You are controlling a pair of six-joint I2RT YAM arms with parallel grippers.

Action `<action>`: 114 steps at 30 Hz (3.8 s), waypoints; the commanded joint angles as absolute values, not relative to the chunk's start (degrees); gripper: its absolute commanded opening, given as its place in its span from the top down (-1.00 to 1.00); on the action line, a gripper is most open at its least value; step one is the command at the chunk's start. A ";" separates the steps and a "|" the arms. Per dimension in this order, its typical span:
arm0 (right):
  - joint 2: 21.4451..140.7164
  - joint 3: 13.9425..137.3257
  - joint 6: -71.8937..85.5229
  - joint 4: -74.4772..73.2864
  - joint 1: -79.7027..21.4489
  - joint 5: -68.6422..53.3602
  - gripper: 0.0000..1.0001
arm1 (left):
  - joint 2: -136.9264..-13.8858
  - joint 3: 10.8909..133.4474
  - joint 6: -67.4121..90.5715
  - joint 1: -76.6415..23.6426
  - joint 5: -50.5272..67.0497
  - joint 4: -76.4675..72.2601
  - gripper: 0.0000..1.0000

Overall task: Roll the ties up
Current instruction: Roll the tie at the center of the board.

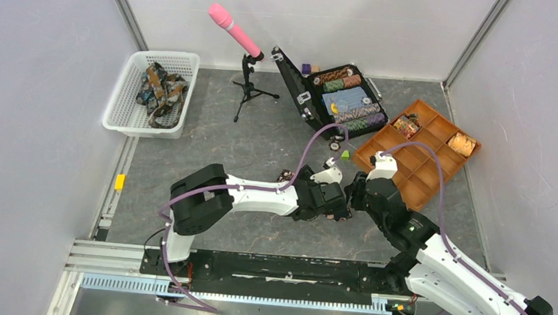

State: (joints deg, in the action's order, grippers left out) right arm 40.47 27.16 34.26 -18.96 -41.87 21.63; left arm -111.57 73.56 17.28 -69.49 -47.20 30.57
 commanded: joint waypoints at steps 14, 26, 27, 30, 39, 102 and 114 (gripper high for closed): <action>40.65 26.72 34.30 -16.88 -41.74 21.86 0.22 | -108.26 71.74 20.30 -69.70 -37.91 23.01 -0.30; 40.81 26.55 34.09 -16.94 -41.75 21.89 0.21 | -108.31 69.51 20.72 -69.25 -34.15 20.54 -0.30; 40.79 26.46 34.02 -16.92 -41.74 21.84 0.22 | -108.01 68.99 20.82 -69.10 -33.74 20.03 -0.31; 40.63 26.43 34.18 -16.90 -41.76 21.83 0.22 | -107.08 67.69 20.99 -68.59 -32.19 18.12 -0.33; 40.85 26.45 34.05 -16.89 -41.75 21.76 0.21 | -105.37 65.84 21.44 -67.35 -30.59 16.51 -0.32; 72.58 30.13 39.72 15.41 -42.71 -7.20 0.61 | -79.22 29.40 41.92 -35.17 18.33 -27.28 -0.35; 77.38 32.77 40.41 17.36 -42.71 -7.10 0.63 | -79.44 29.11 41.33 -34.46 18.12 -26.85 -0.35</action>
